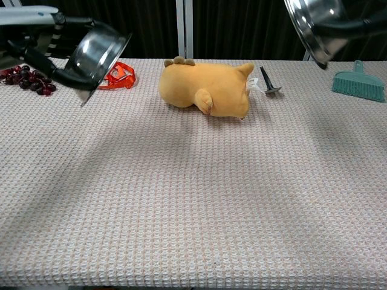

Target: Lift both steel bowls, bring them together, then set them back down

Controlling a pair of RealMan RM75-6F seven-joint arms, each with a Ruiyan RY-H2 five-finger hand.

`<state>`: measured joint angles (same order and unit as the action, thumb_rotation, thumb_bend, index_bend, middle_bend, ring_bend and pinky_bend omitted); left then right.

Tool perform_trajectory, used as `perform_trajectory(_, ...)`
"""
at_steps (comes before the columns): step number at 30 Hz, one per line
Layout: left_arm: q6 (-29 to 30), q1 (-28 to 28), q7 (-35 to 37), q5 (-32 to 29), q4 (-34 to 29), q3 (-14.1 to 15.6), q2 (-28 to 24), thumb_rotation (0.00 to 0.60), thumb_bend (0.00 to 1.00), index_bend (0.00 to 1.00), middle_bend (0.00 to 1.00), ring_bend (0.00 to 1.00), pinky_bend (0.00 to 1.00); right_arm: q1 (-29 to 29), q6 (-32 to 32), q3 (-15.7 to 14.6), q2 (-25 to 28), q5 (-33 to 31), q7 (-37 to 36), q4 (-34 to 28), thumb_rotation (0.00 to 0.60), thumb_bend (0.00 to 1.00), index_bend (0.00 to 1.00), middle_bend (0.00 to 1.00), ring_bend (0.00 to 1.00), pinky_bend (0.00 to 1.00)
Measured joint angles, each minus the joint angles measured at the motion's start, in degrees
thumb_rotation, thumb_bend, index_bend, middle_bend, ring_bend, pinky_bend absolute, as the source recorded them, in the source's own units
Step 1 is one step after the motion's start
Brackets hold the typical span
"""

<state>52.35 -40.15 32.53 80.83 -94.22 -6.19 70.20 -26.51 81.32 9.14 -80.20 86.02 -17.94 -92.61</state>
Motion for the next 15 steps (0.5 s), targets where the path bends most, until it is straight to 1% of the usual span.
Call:
perform_trajectory(1,-0.5,0.1,-5.5,-1.2,-0.9,0.7,-0.8,0.600,0.26,0.59,0.55,0.49,0.70,0.9,-1.2,-1.6,3.3,-0.2,3.0,-2.2,0.600,0.46,0.67,0.51,0.40,0.40)
perform_trajectory(3,-1.0,0.3,-13.9,-3.5,-2.3,1.7,-1.8,0.600,0.26,0.59,0.55,0.49,0.69,1.9,-3.0,-3.8,7.2,-0.8,7.8,-4.7,0.600,0.47,0.66,0.51,0.40,0.41)
perform_trajectory(4,-1.3,0.3,-19.5,-5.2,-3.1,2.3,-2.3,0.600,0.26,0.59,0.55,0.49,0.68,2.5,-4.2,-5.0,8.8,-1.4,11.1,-6.0,0.600,0.47,0.66,0.51,0.40,0.41)
perform_trajectory(6,-1.4,0.2,-27.8,-8.1,-4.2,3.2,-2.7,0.600,0.26,0.59,0.55,0.49,0.67,3.3,-6.3,-6.6,10.1,-2.8,16.0,-7.5,0.600,0.47,0.65,0.51,0.39,0.41)
perform_trajectory(7,-1.3,0.1,-33.2,-10.1,-4.8,3.7,-2.8,0.600,0.26,0.59,0.55,0.49,0.66,3.7,-8.0,-7.5,10.5,-4.0,18.7,-8.2,0.600,0.47,0.65,0.51,0.39,0.41)
perform_trajectory(8,-1.2,0.0,-37.1,-11.8,-5.2,4.1,-2.8,0.600,0.26,0.59,0.56,0.49,0.66,4.0,-9.4,-8.1,10.6,-5.0,20.2,-8.6,0.600,0.47,0.64,0.51,0.39,0.41)
perform_trajectory(10,-0.9,-0.3,-45.6,-16.2,-5.9,5.0,-2.4,0.600,0.25,0.58,0.56,0.49,0.65,4.4,-12.2,-9.0,10.4,-7.2,22.0,-8.8,0.600,0.47,0.63,0.51,0.39,0.41)
perform_trajectory(14,-0.5,-1.8,-58.3,-25.2,-6.8,6.4,-1.1,0.600,0.25,0.55,0.59,0.50,0.64,4.4,-14.0,-9.2,8.0,-8.5,22.9,-7.3,0.600,0.47,0.62,0.51,0.39,0.41)
perform_trajectory(15,-0.4,-2.3,-60.6,-27.1,-6.9,6.7,-0.7,0.600,0.25,0.51,0.58,0.50,0.63,4.4,-14.2,-9.2,7.4,-8.5,23.0,-6.8,0.600,0.47,0.62,0.50,0.39,0.41)
